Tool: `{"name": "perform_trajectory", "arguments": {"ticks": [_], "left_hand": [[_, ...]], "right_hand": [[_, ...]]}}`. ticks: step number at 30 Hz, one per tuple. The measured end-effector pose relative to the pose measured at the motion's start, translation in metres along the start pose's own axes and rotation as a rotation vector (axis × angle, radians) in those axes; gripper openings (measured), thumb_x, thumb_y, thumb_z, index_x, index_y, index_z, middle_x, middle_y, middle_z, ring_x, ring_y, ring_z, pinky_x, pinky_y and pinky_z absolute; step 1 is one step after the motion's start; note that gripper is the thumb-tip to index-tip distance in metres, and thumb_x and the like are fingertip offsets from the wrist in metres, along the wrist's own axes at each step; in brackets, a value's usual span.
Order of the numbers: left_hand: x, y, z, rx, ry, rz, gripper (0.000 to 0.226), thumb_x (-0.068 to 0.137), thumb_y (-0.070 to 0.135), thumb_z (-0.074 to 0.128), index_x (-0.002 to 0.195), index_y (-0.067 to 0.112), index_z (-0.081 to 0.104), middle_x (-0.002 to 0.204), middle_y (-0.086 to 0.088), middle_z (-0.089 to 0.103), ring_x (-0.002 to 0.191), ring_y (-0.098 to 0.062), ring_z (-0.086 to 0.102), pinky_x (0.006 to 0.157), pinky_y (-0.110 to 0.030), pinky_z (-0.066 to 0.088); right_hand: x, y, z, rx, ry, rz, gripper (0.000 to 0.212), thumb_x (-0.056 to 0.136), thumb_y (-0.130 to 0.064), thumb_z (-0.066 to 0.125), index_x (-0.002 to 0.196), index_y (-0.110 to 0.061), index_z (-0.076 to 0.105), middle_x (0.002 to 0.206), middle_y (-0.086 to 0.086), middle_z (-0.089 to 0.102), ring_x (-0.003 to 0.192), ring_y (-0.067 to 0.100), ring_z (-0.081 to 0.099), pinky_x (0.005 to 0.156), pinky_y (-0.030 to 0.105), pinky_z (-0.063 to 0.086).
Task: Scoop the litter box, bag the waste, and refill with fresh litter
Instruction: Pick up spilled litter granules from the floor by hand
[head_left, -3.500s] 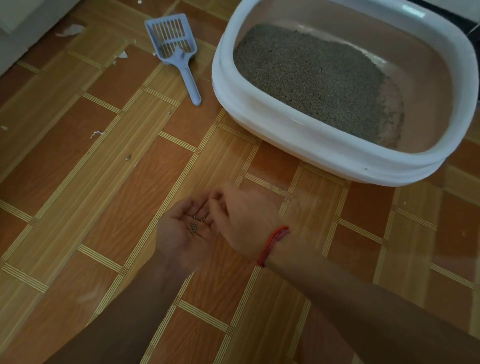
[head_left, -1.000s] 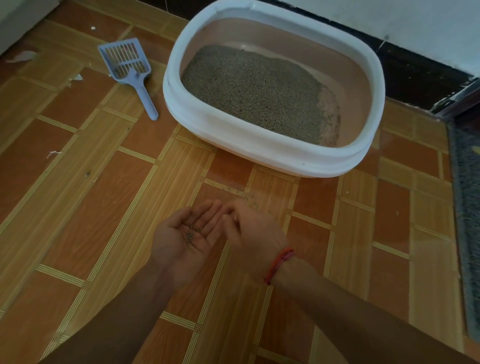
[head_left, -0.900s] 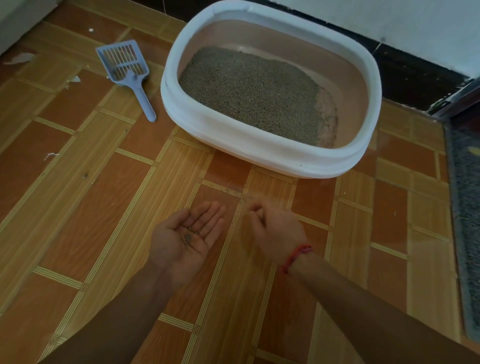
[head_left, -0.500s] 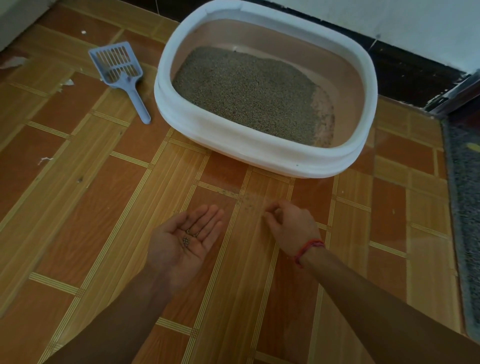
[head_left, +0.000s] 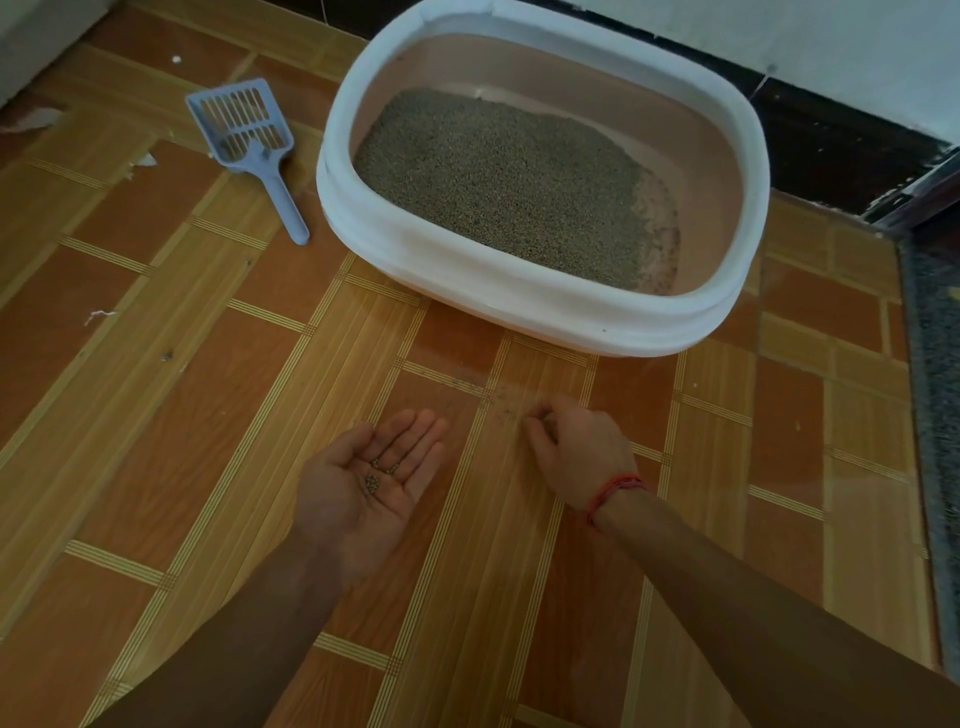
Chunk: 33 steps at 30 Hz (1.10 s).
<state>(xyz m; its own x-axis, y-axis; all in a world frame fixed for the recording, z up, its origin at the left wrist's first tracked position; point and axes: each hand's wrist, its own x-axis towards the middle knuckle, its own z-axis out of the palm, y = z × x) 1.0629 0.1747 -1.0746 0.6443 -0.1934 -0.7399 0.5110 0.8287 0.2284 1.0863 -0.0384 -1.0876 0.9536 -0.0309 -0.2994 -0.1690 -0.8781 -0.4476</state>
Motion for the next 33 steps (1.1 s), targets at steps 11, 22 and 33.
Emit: {"name": "perform_trajectory", "arguments": {"ticks": [11,22,33], "left_hand": [[0.003,0.003,-0.009,0.004,-0.010,0.002,0.044,0.102,0.022,0.036,0.093,-0.002,0.072,0.090,-0.014,0.073,0.085,-0.022,0.074,0.082,-0.032,0.060],[0.004,0.015,-0.014,-0.056,-0.021,-0.003,0.043,0.100,0.023,0.038,0.099,-0.005,0.071,0.108,-0.019,0.071,0.099,-0.028,0.072,0.088,-0.039,0.058],[0.002,0.026,-0.015,-0.088,0.023,0.018,0.039,0.102,0.019,0.037,0.111,-0.009,0.063,0.116,-0.024,0.069,0.106,-0.035,0.069,0.090,-0.051,0.053]], "right_hand": [[-0.028,-0.095,0.017,0.172,-0.061,-0.378,0.018,0.099,-0.032,0.038,0.102,-0.023,0.054,0.084,-0.006,0.068,0.071,0.013,0.063,0.065,0.037,0.053],[-0.017,-0.095,0.023,0.122,-0.020,-0.381,0.017,0.099,-0.030,0.043,0.104,-0.024,0.058,0.080,-0.006,0.067,0.070,0.013,0.062,0.063,0.034,0.052],[0.043,-0.056,0.022,-0.040,0.021,-0.134,0.016,0.098,-0.036,0.046,0.103,-0.030,0.060,0.088,-0.009,0.067,0.083,0.013,0.061,0.070,0.034,0.055]]}}
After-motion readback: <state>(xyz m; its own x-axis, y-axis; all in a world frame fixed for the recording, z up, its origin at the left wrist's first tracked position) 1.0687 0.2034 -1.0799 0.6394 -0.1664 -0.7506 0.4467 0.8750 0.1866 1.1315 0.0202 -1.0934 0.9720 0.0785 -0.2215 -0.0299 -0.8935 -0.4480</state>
